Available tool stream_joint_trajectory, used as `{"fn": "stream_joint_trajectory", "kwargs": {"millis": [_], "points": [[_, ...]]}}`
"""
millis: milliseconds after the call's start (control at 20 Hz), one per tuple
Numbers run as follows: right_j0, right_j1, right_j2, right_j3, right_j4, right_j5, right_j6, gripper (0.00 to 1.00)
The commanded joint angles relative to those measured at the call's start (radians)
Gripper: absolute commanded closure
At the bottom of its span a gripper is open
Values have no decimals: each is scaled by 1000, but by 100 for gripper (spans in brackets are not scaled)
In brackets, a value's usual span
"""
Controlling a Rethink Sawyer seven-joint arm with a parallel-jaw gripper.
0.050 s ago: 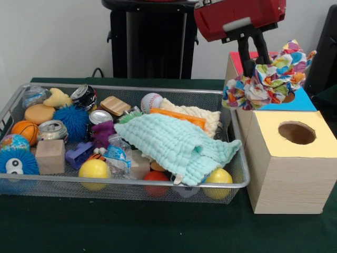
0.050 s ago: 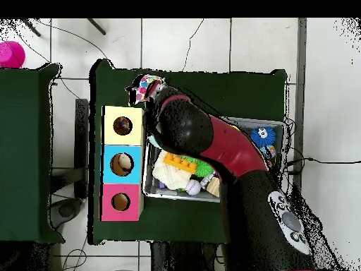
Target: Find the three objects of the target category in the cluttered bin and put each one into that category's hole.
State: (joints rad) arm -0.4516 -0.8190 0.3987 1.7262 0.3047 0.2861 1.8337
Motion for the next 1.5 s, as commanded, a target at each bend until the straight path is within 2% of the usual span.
{"fn": "stream_joint_trajectory", "kwargs": {"millis": [50, 250, 650, 1350, 1500], "points": [[7, 35, 45, 106, 44, -58, 223, 100], [42, 33, -26, 85, 14, -44, 207, 100], [26, 30, 0, 125, 30, -60, 221, 100], [43, 22, -21, 163, 32, -70, 232, 100], [43, 28, -20, 183, 24, -101, 240, 100]]}}
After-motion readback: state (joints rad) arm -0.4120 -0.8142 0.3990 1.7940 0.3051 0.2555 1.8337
